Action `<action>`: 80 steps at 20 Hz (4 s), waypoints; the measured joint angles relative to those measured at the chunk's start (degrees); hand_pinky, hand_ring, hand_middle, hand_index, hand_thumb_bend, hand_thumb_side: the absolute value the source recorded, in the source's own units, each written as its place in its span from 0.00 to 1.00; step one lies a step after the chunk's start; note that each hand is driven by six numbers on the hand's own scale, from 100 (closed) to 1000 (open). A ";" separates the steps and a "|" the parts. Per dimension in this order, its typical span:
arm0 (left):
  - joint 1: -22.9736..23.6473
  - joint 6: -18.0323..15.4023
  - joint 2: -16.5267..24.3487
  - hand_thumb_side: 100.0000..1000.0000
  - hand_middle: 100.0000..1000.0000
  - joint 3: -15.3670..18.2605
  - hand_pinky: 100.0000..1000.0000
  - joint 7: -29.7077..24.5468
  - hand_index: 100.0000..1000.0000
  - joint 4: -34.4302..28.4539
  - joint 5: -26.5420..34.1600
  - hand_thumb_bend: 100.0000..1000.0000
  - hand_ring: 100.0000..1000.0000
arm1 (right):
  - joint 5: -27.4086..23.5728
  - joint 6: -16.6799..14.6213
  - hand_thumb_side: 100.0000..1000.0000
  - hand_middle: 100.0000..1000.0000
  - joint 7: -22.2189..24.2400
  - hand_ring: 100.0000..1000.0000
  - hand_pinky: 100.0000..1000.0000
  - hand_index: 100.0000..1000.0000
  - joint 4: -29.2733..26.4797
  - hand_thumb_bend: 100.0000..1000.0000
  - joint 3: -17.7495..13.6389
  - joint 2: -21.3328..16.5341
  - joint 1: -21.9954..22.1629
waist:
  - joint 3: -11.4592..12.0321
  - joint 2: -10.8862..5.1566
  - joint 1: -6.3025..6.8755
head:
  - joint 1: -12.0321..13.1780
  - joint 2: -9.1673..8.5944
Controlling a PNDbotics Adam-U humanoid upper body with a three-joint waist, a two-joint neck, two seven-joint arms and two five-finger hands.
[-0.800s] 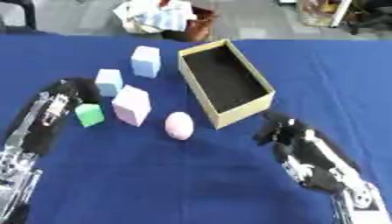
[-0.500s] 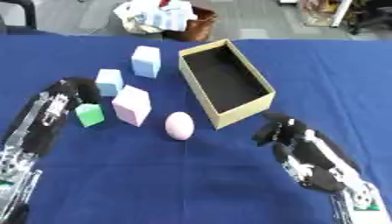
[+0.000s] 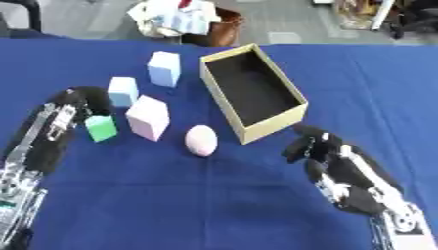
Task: Pick up objects on the table and place them in the box.
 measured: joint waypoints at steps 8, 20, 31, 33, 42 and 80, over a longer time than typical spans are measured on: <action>-1.45 -0.73 1.92 0.58 0.61 0.96 0.72 -0.01 0.75 -0.06 -1.43 0.00 0.66 | 0.00 -0.08 0.40 0.62 0.06 0.69 0.63 0.90 0.20 0.00 0.00 0.00 0.00 | 0.03 0.00 0.00 | 0.00 -0.01; -10.17 -1.18 20.50 0.25 0.79 2.39 0.82 -8.89 0.89 7.77 -21.38 0.00 0.78 | 0.07 -0.17 0.40 0.62 -0.05 0.69 0.64 0.90 0.28 0.00 -0.33 -0.13 0.49 | -0.34 -0.06 0.03 | -0.61 -0.73; -17.27 -4.92 28.10 0.48 0.82 -4.75 0.83 -16.37 0.91 19.76 -30.84 0.00 0.79 | 0.09 -0.17 0.40 0.62 -0.02 0.69 0.64 0.90 0.33 0.00 -0.32 -0.50 0.96 | -0.89 -0.06 0.23 | -0.73 -0.90; -18.34 -5.97 28.37 0.48 0.82 -5.64 0.83 -17.77 0.91 21.77 -31.82 0.00 0.79 | 0.10 -0.17 0.40 0.62 -0.02 0.69 0.64 0.90 0.34 0.00 -0.32 -0.50 1.01 | -0.91 -0.06 0.37 | -0.73 -0.90; -19.63 -8.27 28.32 0.95 0.81 -7.62 0.83 -21.41 0.91 26.95 -32.97 0.08 0.77 | 0.11 -0.16 0.40 0.62 -0.01 0.68 0.64 0.90 0.36 0.00 -0.32 -0.51 1.04 | -1.27 -0.06 0.55 | -0.73 -0.88; -20.42 -9.80 26.67 0.22 0.46 -8.91 0.62 -17.12 0.84 31.05 -44.87 0.00 0.44 | 0.14 0.03 0.40 0.62 0.22 0.68 0.64 0.90 0.65 0.00 -0.31 -0.74 1.06 | -1.92 -0.08 1.09 | -0.73 0.08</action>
